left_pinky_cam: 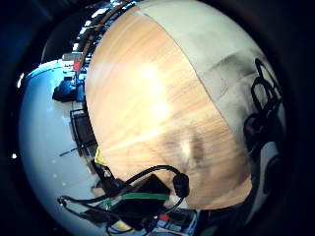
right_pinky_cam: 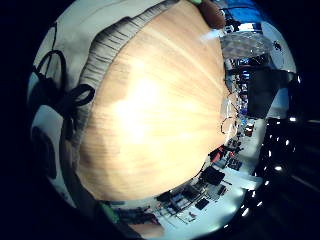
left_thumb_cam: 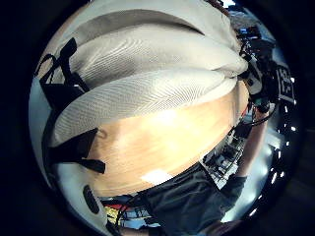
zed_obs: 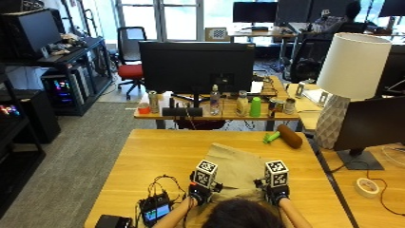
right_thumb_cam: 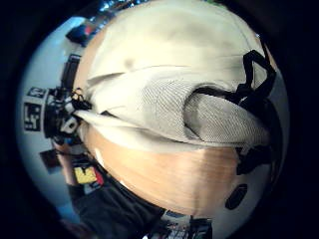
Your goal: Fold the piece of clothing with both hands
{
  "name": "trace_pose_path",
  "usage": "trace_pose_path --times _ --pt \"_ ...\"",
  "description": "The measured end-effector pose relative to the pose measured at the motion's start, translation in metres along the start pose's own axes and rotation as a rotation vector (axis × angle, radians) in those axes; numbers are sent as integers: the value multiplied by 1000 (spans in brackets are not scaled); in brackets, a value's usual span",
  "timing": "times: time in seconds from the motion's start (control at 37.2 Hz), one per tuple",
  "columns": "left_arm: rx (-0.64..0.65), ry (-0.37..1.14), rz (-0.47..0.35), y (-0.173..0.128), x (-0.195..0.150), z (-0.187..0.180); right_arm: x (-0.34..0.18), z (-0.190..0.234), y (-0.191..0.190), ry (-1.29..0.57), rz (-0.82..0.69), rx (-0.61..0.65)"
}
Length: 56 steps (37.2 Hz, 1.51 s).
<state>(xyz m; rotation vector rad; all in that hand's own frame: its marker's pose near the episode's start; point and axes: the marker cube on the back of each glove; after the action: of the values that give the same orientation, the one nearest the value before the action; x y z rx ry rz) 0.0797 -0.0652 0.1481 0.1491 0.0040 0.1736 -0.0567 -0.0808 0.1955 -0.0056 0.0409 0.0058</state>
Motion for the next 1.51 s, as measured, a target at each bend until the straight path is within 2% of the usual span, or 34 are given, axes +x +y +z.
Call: trace_pose_path --times 0.11,0.19,0.32,0.43,0.51,0.62,0.83,1.24,1.51 --pt "-26 23 14 3 2 0 -4 1 3 -56 -49 -85" --pt "-35 7 -12 5 0 0 -5 1 1 -57 -65 -83" --pt "-28 12 -16 3 -3 0 0 0 9 -12 32 -157" --pt "-47 27 -29 1 -6 -1 0 -1 5 -42 5 -137" --pt "-97 22 -39 -12 -14 9 7 12 -15 -57 26 -177" --pt "-139 -21 -44 -33 -28 17 17 26 -49 -54 -91 -62" --pt "-142 -62 -17 -17 -28 -31 16 -24 -34 25 -125 9" --pt "-69 -51 -112 -22 -56 -133 25 -120 -39 8 -87 60" --pt "-54 -49 -131 -30 -65 -161 28 -143 -44 -11 -58 69"
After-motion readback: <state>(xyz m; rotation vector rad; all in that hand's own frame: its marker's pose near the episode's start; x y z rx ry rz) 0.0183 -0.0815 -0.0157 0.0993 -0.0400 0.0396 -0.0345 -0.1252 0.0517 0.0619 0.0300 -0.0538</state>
